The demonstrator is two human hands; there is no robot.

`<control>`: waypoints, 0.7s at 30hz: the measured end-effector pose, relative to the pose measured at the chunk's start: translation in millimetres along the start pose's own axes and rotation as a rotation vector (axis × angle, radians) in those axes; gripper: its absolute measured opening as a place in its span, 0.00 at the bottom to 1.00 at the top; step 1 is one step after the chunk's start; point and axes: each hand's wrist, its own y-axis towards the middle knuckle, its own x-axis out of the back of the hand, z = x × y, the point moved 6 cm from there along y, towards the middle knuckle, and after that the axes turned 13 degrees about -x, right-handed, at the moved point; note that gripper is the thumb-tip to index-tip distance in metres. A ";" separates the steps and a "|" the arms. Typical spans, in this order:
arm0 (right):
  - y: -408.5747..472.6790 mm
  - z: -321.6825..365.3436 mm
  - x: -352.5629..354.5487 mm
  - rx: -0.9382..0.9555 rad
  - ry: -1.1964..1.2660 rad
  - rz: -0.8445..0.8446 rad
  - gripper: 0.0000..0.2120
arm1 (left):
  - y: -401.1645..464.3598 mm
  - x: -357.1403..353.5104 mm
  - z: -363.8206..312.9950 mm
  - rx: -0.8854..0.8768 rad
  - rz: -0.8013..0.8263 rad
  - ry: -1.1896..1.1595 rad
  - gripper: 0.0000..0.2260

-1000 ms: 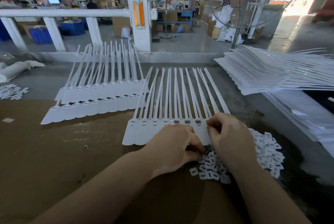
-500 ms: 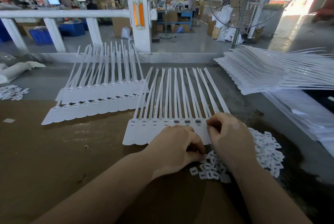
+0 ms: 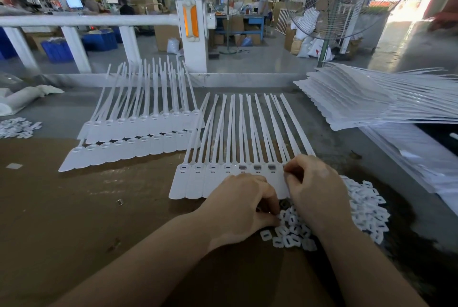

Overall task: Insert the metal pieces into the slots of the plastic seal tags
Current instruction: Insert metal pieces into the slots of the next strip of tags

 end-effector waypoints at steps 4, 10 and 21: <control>0.0 -0.1 0.5 -0.003 0.007 -0.001 0.03 | -4.3 15.1 10.9 0.082 -0.133 -0.142 0.08; -0.4 0.1 0.4 -0.009 0.019 0.008 0.04 | -9.4 44.0 44.0 0.233 -0.362 -0.325 0.06; -0.7 0.2 0.1 -0.015 0.035 0.016 0.03 | -1.5 49.0 74.1 0.321 -0.344 -0.408 0.07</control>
